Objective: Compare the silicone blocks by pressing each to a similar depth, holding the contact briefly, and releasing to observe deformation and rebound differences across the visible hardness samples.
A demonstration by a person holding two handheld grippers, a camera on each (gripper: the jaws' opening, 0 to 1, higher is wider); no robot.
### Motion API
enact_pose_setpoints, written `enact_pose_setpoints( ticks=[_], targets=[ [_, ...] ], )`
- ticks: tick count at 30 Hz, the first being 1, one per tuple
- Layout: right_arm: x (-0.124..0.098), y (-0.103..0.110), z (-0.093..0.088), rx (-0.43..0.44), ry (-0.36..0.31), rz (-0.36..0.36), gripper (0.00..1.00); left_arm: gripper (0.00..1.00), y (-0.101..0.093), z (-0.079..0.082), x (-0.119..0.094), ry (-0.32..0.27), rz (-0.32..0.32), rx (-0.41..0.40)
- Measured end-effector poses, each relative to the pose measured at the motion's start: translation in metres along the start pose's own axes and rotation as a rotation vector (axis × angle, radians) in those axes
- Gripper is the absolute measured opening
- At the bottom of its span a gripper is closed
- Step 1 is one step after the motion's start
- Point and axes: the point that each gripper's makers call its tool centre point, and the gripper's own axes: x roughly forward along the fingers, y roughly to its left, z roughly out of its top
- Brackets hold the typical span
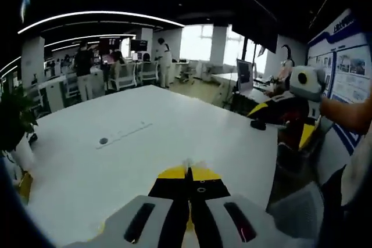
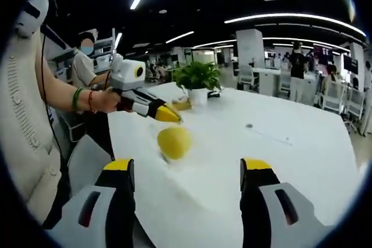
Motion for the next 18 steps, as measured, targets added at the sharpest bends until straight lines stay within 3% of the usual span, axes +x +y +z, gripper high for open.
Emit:
enact_pose_setpoints(
  ticks=[10,18],
  targets=[
    [0.041,0.007,0.023,-0.117,0.078,0.104,0.71,0.00,-0.003,0.013,-0.012,0.005,-0.050,0.041],
    [0.083,0.016,0.020,-0.209,0.177,0.206,0.71,0.00,-0.007,0.026,-0.014,-0.003,-0.089,0.080]
  ],
)
